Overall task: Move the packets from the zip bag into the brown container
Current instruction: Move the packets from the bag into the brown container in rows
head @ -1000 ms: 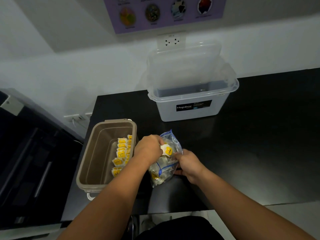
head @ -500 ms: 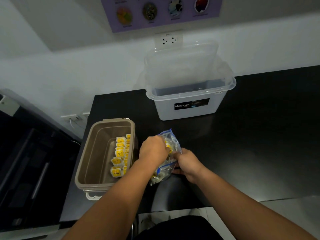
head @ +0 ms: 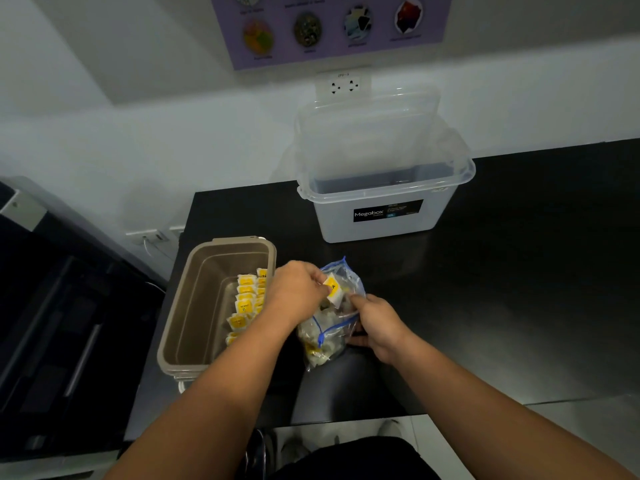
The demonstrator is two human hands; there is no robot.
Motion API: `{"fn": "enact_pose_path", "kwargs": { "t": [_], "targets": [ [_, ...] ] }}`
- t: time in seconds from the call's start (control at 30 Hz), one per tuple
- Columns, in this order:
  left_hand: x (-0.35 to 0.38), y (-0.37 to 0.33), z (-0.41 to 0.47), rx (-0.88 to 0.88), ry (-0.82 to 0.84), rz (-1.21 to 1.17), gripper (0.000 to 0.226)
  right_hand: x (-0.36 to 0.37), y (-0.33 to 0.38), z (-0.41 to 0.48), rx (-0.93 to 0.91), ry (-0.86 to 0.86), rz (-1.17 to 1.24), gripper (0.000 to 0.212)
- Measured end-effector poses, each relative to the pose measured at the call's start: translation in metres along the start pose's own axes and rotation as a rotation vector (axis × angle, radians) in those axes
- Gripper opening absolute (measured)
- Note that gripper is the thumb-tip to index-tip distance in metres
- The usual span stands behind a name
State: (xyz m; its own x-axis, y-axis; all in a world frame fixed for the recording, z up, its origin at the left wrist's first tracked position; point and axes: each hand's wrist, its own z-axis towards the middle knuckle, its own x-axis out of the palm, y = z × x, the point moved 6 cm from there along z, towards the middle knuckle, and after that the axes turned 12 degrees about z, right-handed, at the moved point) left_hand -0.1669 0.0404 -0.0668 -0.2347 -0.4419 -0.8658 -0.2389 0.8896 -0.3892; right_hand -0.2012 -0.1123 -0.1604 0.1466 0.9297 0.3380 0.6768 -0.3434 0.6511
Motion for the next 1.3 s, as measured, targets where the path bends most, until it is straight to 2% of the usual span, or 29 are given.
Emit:
{"fn": "enact_pose_path", "kwargs": {
  "t": [0.1,0.23,0.43,0.57,0.7,0.8,1.03,1.17,1.3],
  "targets": [
    [-0.024,0.010,-0.007,0.032,-0.029,-0.149,0.012,0.006,0.000,0.000,-0.015,-0.027,-0.003,0.027],
    [-0.051,0.021,-0.013,0.072,-0.034,-0.219,0.008,0.016,-0.002,-0.002,-0.022,-0.064,-0.012,0.026],
    [-0.099,0.048,-0.022,0.116,-0.131,-0.177,0.007,0.024,-0.006,-0.007,-0.060,-0.105,-0.008,0.018],
    [-0.126,0.075,-0.031,0.165,-0.109,0.030,0.003,0.027,-0.007,-0.010,-0.130,-0.156,-0.074,0.017],
    [-0.119,0.099,-0.037,0.219,0.072,0.335,0.009,0.033,-0.012,-0.013,-0.210,-0.212,-0.080,0.023],
    [-0.099,0.113,-0.038,0.242,0.221,0.476,0.012,0.035,-0.019,-0.016,-0.251,-0.260,-0.055,0.019],
    [-0.047,0.127,-0.025,0.307,0.419,0.659,0.009,0.035,-0.035,-0.027,-0.250,-0.452,-0.022,0.043],
    [-0.028,0.130,-0.013,0.317,0.407,0.748,0.012,0.034,-0.049,-0.027,-0.170,-0.482,-0.008,0.046],
    [-0.025,0.132,-0.002,0.332,0.295,0.786,0.012,0.037,-0.056,-0.028,-0.092,-0.422,0.009,0.034]
  ]
}}
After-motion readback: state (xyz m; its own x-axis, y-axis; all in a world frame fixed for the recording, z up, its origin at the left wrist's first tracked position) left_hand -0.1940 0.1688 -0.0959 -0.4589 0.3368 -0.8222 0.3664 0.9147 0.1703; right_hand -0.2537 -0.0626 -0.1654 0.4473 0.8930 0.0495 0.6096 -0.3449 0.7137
